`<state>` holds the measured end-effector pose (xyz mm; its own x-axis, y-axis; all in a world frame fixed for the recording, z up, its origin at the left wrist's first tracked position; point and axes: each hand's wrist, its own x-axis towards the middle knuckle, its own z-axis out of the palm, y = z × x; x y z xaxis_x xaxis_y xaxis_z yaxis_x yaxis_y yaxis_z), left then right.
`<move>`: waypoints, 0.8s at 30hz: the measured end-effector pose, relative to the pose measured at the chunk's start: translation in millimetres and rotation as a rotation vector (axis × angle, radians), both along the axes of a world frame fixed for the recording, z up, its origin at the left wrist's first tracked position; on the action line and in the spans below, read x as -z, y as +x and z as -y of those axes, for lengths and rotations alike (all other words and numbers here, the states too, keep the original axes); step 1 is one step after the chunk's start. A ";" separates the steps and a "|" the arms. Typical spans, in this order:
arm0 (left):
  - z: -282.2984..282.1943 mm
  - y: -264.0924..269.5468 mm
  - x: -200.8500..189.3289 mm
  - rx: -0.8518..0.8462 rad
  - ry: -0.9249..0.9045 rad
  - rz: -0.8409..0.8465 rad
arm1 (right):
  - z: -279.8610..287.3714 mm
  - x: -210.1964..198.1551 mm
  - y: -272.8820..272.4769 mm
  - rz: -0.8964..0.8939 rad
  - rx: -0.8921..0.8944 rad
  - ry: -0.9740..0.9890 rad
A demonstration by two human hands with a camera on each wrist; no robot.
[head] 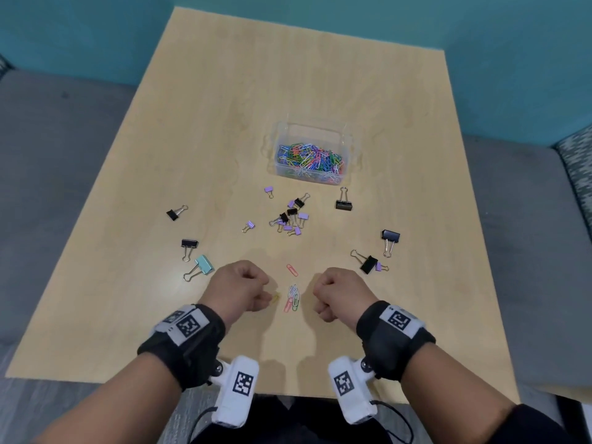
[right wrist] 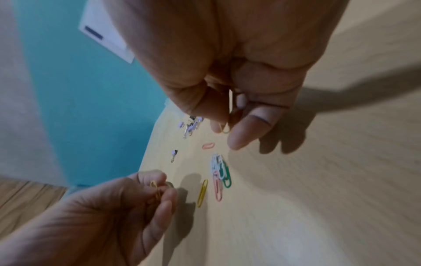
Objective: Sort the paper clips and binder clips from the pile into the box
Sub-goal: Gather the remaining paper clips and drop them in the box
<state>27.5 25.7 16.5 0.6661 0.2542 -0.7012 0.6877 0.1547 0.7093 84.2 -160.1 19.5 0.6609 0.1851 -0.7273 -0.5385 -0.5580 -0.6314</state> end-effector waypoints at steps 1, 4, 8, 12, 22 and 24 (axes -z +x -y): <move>0.2 -1.4 -0.3 -0.012 -0.035 -0.007 | 0.3 -0.4 0.3 -0.020 -0.005 0.007; 5.7 -4.6 3.6 0.063 0.033 -0.012 | -5.3 0.0 -0.1 -0.049 -0.046 0.043; 15.2 -6.0 9.6 0.457 0.505 0.020 | -13.4 2.2 -3.4 -0.117 0.009 0.092; 25.1 -12.0 16.6 0.715 0.777 0.039 | -13.1 1.9 -6.8 -0.015 -0.030 0.011; 32.7 -11.0 9.3 0.817 0.847 0.072 | -30.9 12.7 -7.2 0.398 -0.623 -0.433; 30.3 -14.7 10.3 0.777 0.831 0.107 | -29.8 12.8 -5.5 0.395 -0.634 -0.441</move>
